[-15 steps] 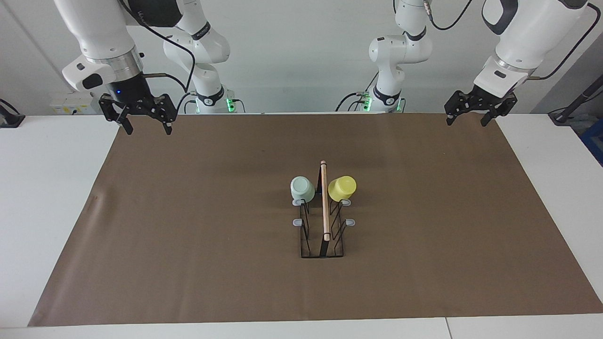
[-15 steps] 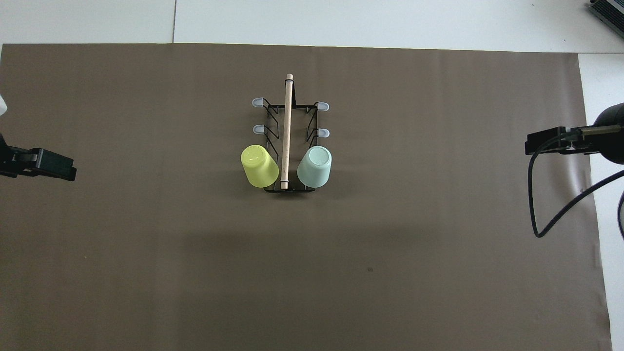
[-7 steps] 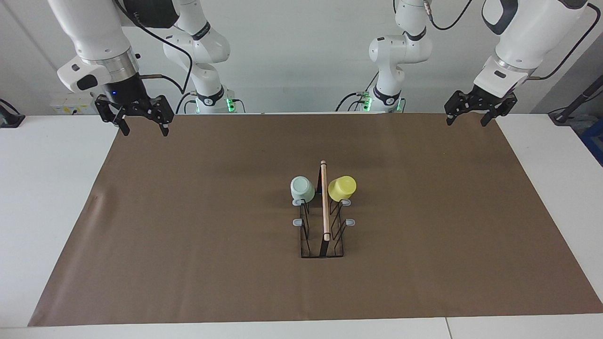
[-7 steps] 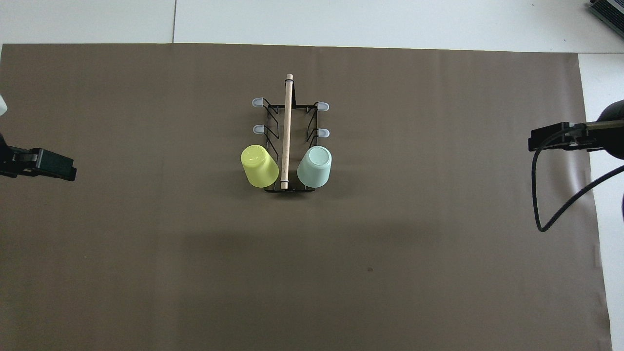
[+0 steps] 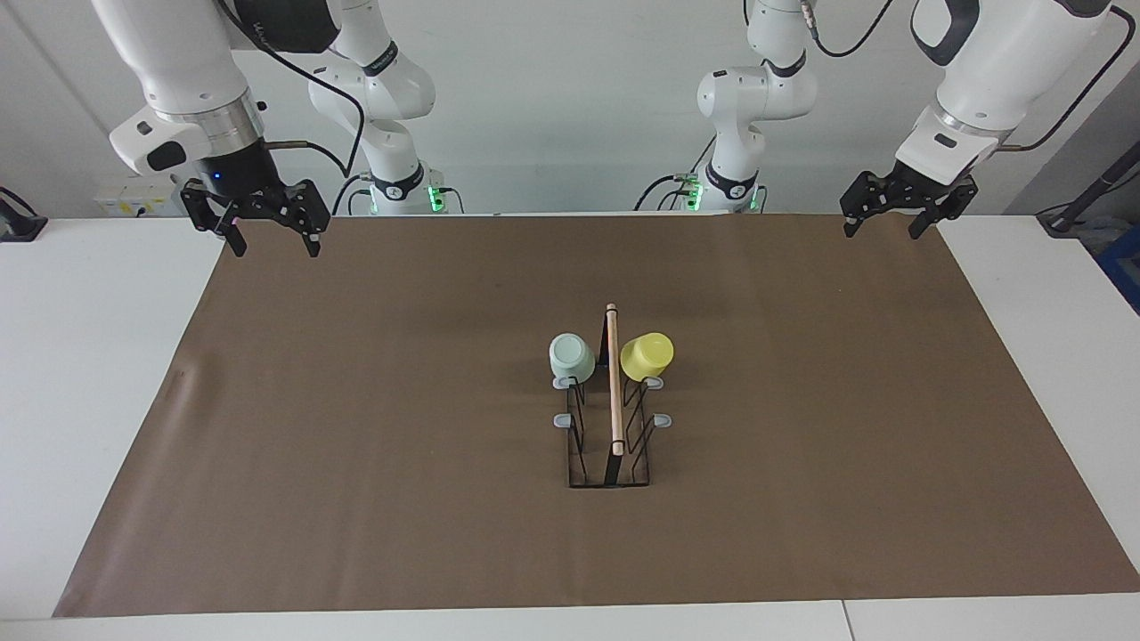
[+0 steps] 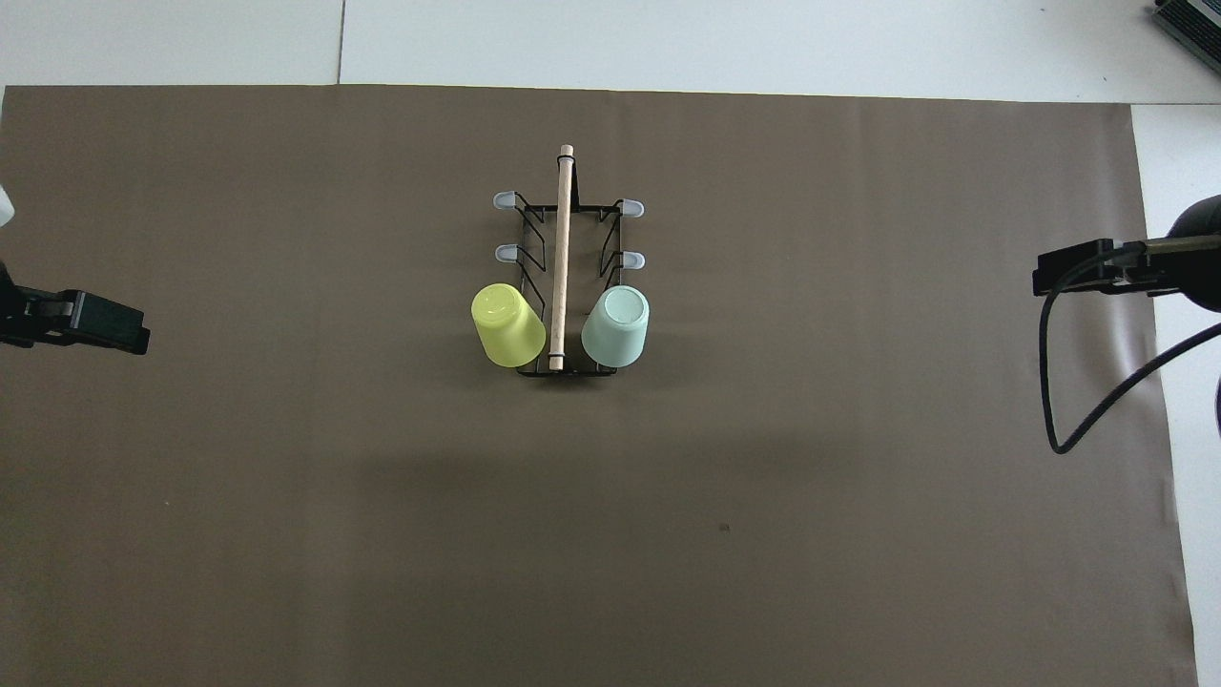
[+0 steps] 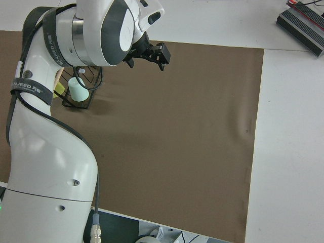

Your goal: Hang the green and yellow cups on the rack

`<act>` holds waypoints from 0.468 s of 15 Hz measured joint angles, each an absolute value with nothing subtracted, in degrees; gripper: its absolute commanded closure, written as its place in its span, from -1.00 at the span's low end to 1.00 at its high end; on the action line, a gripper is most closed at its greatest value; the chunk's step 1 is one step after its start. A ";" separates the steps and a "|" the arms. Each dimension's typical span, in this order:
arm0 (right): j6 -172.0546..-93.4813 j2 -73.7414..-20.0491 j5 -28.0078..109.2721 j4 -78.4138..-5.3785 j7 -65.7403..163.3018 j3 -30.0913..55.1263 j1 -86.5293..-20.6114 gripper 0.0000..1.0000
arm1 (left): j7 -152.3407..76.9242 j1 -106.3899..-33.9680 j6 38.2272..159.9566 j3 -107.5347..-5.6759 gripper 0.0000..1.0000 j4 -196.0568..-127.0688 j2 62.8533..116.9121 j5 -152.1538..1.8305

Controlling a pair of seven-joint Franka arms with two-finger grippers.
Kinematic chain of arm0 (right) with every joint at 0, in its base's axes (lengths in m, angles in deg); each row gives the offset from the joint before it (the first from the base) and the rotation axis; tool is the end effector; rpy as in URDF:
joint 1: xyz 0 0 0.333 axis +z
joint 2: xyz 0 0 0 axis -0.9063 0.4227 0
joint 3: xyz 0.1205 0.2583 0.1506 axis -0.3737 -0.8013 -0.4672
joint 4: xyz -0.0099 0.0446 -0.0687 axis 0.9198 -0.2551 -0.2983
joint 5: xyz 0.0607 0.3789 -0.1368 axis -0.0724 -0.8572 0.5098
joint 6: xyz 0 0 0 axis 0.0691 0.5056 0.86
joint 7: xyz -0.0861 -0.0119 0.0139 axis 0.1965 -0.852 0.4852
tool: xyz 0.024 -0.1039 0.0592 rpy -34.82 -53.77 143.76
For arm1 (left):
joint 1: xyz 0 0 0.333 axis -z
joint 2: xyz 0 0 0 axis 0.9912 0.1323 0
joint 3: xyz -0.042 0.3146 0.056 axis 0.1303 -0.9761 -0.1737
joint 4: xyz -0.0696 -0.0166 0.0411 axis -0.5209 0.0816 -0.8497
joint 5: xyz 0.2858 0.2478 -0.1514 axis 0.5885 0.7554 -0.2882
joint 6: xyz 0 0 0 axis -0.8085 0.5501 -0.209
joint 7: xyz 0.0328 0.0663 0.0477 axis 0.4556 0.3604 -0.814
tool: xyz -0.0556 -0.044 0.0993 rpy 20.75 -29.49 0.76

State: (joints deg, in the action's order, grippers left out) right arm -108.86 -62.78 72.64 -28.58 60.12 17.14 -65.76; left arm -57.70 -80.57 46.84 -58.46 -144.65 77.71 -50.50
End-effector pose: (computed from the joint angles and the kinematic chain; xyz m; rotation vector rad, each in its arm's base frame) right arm 0.5729 0.0154 0.6261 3.1174 -0.0381 0.1050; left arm 0.5472 -0.0301 0.6130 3.1231 -0.2065 -0.1079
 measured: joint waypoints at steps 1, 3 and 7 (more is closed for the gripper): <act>-108.00 -62.78 72.46 -28.53 60.12 17.14 -65.72 -1.00 | -57.91 -80.38 43.97 -58.26 -1.00 -144.53 77.37 -52.46; -107.41 -62.78 72.42 -28.47 60.12 17.14 -65.62 -1.00 | -57.93 -78.61 37.53 -57.43 -1.00 -144.79 75.51 -54.52; -107.27 -62.78 72.41 -28.43 60.12 17.14 -65.58 -1.00 | -57.64 -73.79 35.28 -56.06 -1.00 -145.94 73.05 -54.58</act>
